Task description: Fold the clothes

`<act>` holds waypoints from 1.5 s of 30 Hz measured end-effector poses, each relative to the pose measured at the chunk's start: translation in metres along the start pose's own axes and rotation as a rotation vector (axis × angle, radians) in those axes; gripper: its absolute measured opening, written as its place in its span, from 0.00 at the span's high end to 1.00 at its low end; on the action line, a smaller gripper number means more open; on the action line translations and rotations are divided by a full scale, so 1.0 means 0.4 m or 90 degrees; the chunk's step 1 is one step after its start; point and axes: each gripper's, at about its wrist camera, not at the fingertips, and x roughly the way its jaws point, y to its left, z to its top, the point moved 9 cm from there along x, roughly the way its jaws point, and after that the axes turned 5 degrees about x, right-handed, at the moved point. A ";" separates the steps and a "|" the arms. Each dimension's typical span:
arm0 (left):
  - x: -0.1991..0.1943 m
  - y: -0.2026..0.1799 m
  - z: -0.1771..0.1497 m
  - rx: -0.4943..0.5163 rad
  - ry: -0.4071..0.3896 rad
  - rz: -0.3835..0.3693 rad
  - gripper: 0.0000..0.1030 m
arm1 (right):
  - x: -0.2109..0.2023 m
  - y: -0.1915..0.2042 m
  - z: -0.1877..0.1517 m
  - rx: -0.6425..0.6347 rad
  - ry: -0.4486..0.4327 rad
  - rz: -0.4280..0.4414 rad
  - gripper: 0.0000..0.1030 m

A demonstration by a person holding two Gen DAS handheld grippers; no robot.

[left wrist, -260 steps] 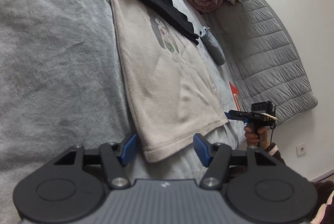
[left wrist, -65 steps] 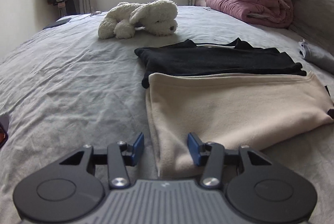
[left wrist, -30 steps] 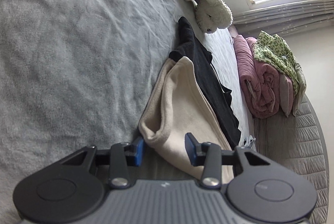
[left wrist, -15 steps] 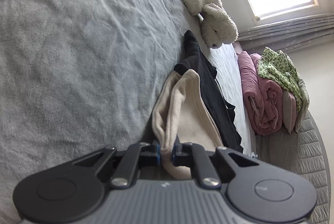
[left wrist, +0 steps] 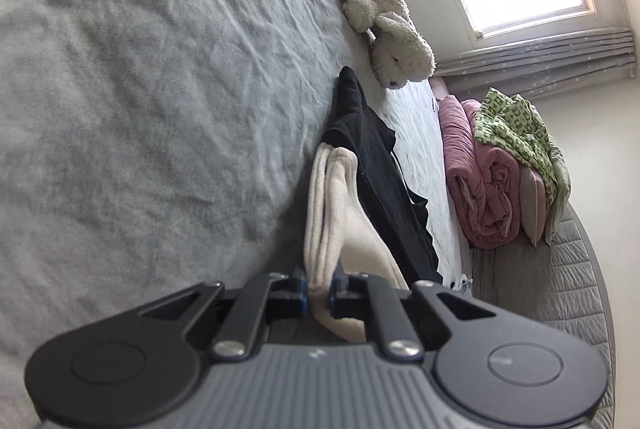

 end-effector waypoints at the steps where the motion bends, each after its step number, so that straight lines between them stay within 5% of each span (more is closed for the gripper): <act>1: -0.011 0.004 -0.012 -0.002 0.009 -0.003 0.92 | -0.013 -0.003 -0.008 -0.001 0.005 0.001 0.89; 14: -0.020 0.039 -0.055 0.098 0.098 0.023 0.81 | -0.041 -0.076 -0.035 -0.021 0.057 -0.044 0.80; 18: -0.048 0.016 -0.007 0.175 0.055 0.048 0.64 | -0.060 -0.060 -0.005 -0.057 0.019 -0.054 0.66; 26: -0.004 -0.047 0.046 0.305 -0.018 0.090 0.63 | -0.021 -0.009 0.025 -0.162 -0.037 -0.080 0.64; 34: 0.073 -0.080 0.048 0.415 -0.058 0.131 0.64 | 0.050 0.015 0.028 -0.312 -0.079 -0.128 0.64; 36: 0.075 -0.086 0.045 0.432 -0.069 0.137 0.80 | 0.058 0.020 0.029 -0.331 -0.085 -0.127 0.64; 40: 0.079 -0.098 0.039 0.466 -0.091 0.150 0.84 | 0.080 0.037 0.016 -0.408 -0.095 -0.140 0.64; 45: 0.084 -0.113 0.032 0.508 -0.118 0.165 0.93 | 0.103 0.043 -0.020 -0.529 -0.110 -0.169 0.90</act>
